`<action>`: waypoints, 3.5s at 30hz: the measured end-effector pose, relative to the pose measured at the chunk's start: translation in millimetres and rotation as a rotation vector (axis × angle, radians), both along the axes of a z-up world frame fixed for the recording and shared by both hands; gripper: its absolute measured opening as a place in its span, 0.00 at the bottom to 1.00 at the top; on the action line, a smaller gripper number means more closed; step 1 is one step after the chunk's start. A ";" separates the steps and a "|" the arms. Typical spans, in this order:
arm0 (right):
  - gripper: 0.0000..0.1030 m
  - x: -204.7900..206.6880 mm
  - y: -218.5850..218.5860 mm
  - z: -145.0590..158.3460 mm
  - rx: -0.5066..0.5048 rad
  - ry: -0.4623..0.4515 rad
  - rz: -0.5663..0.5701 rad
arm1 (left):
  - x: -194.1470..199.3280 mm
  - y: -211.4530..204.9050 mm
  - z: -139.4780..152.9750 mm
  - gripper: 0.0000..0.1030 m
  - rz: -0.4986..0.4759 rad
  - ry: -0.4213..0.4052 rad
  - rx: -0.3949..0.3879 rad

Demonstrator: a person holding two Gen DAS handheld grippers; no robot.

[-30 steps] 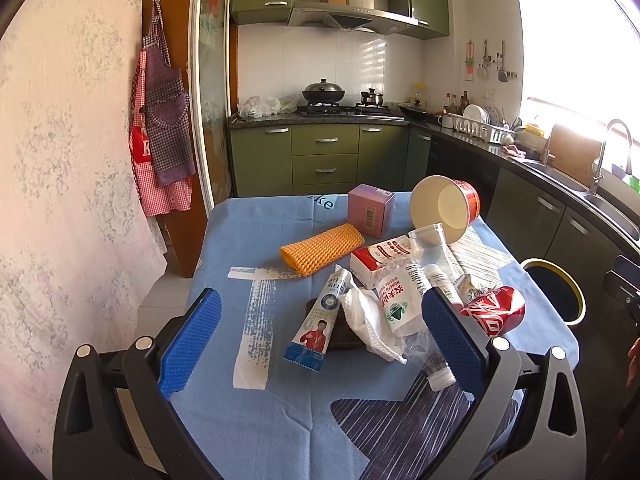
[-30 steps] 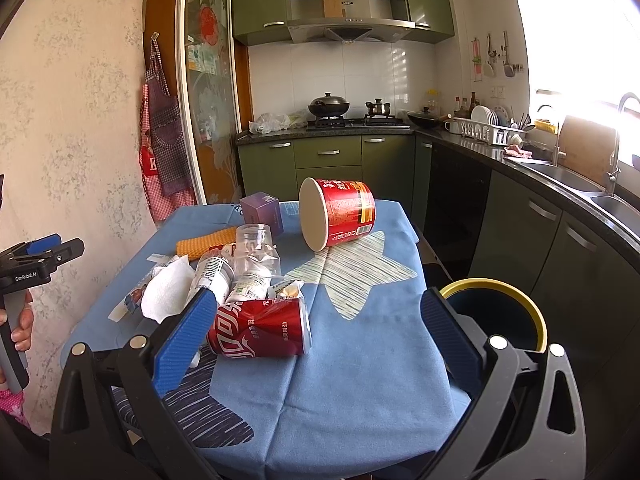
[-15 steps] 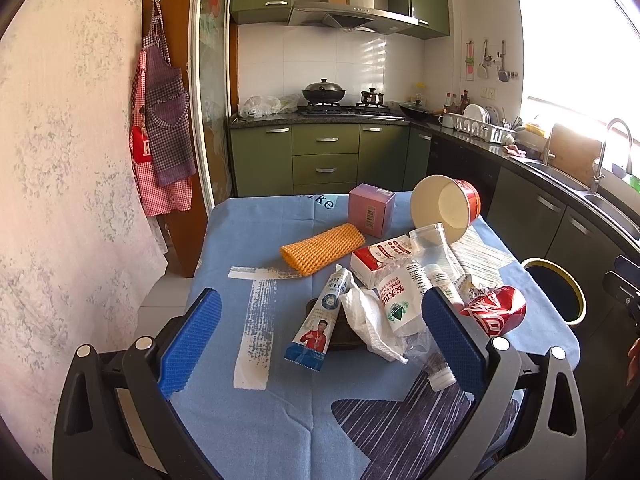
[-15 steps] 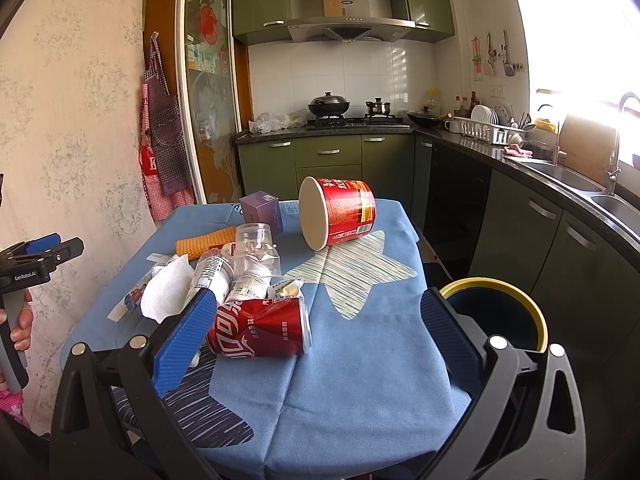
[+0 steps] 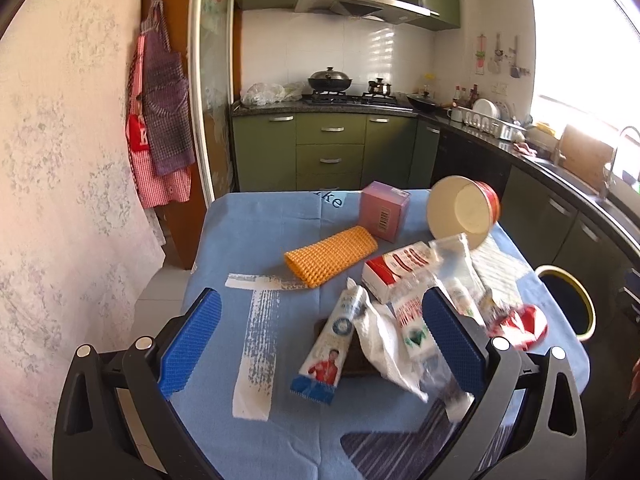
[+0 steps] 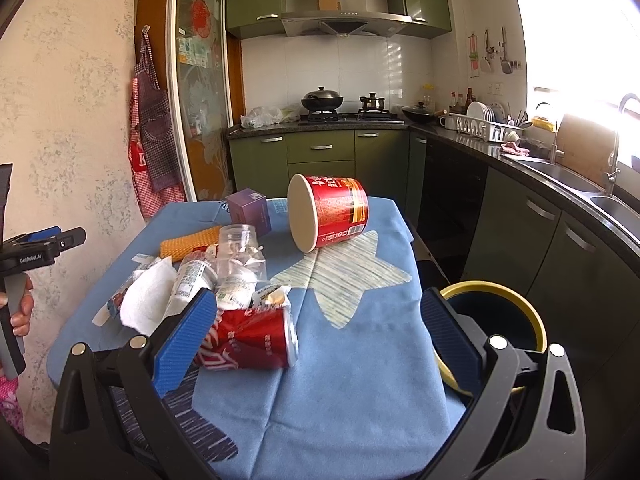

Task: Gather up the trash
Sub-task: 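Grasp the red paper noodle cup with the right gripper, then carry the noodle cup over the yellow-rimmed bin and open the right gripper, then grasp the clear plastic cup with the left gripper and lift it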

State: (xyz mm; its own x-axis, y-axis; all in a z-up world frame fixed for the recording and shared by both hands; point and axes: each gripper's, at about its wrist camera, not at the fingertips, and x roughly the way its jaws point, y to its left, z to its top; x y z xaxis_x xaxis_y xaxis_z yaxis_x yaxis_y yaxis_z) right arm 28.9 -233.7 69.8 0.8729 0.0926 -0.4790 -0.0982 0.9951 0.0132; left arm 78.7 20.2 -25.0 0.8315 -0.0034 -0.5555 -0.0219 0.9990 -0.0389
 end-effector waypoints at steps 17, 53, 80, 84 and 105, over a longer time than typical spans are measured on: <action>0.94 209.7 39.5 -8.0 -0.152 0.139 -0.014 | 177.5 23.5 -30.9 0.96 0.007 0.063 -0.031; 0.02 254.8 -170.8 -20.8 0.192 0.570 -0.311 | 190.8 14.2 -71.5 0.96 -0.089 0.118 -0.075; 0.26 166.7 -297.7 -87.7 0.249 0.816 -0.562 | 178.9 -5.8 -62.8 0.96 -0.158 0.099 -0.048; 0.32 163.3 -288.4 -81.1 0.279 0.782 -0.510 | 174.3 -13.0 -59.5 0.96 -0.195 0.096 -0.039; 0.36 156.4 -235.9 -80.6 0.278 0.743 -0.350 | 180.3 -126.6 -45.3 0.95 -0.621 0.419 -0.102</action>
